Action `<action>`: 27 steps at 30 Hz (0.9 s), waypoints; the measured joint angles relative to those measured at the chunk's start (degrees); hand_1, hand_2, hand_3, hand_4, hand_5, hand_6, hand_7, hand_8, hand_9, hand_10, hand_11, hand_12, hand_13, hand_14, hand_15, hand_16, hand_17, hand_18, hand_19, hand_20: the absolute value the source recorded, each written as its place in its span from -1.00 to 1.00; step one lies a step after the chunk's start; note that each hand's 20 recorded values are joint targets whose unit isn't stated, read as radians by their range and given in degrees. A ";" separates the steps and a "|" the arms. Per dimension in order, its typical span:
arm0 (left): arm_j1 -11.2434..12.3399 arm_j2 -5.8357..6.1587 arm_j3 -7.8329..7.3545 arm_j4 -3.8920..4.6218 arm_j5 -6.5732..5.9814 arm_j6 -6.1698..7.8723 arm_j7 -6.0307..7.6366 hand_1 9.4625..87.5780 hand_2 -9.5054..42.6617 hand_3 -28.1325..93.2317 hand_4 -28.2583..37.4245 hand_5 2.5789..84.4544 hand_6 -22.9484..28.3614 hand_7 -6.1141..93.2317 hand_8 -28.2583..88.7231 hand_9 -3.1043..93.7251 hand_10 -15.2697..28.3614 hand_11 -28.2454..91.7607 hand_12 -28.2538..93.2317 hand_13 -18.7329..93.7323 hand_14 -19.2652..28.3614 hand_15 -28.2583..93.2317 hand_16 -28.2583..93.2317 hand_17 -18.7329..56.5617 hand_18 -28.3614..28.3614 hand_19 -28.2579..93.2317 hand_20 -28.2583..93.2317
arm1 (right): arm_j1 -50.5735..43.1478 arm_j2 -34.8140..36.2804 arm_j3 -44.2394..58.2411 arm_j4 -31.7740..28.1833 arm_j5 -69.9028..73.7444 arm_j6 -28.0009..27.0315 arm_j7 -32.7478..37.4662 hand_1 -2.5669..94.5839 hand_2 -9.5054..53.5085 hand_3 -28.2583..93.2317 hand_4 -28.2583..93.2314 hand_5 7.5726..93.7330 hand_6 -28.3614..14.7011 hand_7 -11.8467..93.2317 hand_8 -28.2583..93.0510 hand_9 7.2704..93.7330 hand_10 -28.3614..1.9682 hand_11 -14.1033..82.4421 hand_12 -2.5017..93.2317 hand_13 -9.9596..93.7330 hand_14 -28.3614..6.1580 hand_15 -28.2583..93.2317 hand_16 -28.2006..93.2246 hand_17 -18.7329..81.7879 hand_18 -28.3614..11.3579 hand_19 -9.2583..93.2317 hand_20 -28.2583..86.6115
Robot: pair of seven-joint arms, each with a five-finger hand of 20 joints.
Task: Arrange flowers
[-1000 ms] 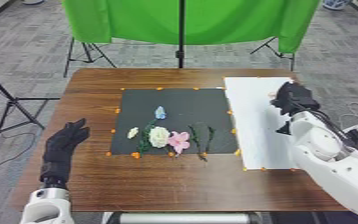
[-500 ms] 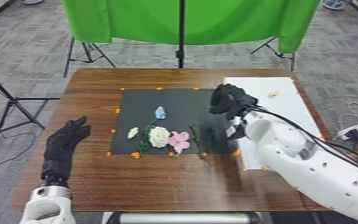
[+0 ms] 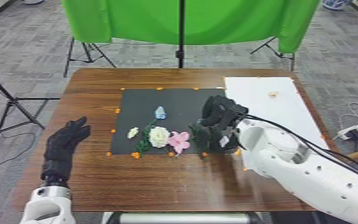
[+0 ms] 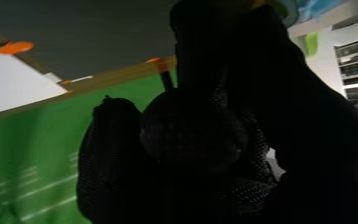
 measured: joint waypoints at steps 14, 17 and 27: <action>0.04 0.00 -0.01 0.00 0.00 -0.12 -0.40 -0.68 -0.38 0.49 -1.00 0.09 0.08 -0.65 -0.61 -0.02 0.37 -0.23 -0.34 -0.14 0.55 -0.12 -0.53 -0.53 0.48 -0.31 -0.20 | -1.00 -0.10 1.67 -0.29 -4.45 -5.11 -0.21 -0.10 -1.00 0.53 -0.85 0.32 0.36 -0.50 -0.68 0.63 0.12 -0.27 -0.51 0.95 0.52 0.40 0.03 0.67 -0.08 1.00 0.44; 0.04 0.00 -0.02 0.00 0.00 -0.13 -0.52 -0.68 -0.38 0.49 -1.00 0.09 0.09 -0.65 -0.61 -0.02 0.37 -0.23 -0.34 -0.14 0.55 -0.12 -0.53 -0.53 0.48 -0.31 -0.20 | -1.75 -0.05 3.60 -0.47 -5.88 -5.00 0.08 -0.10 -1.00 0.53 -0.85 0.31 0.36 -0.50 -0.68 0.59 0.08 -0.30 -0.52 0.93 0.48 0.40 0.03 0.64 -0.12 1.00 0.43; 0.04 -0.04 -0.04 -0.02 0.02 -0.13 -0.71 -0.68 -0.37 0.49 -1.00 0.09 0.08 -0.65 -0.61 -0.02 0.37 -0.23 -0.34 -0.14 0.56 -0.12 -0.53 -0.53 0.48 -0.31 -0.20 | 1.37 -1.80 7.52 8.16 -12.04 3.70 12.61 -0.17 -1.00 0.55 -0.83 -0.10 0.21 -0.62 -0.63 -0.06 -0.26 -0.58 -0.57 0.75 0.27 0.39 -0.05 0.48 -0.25 0.97 0.29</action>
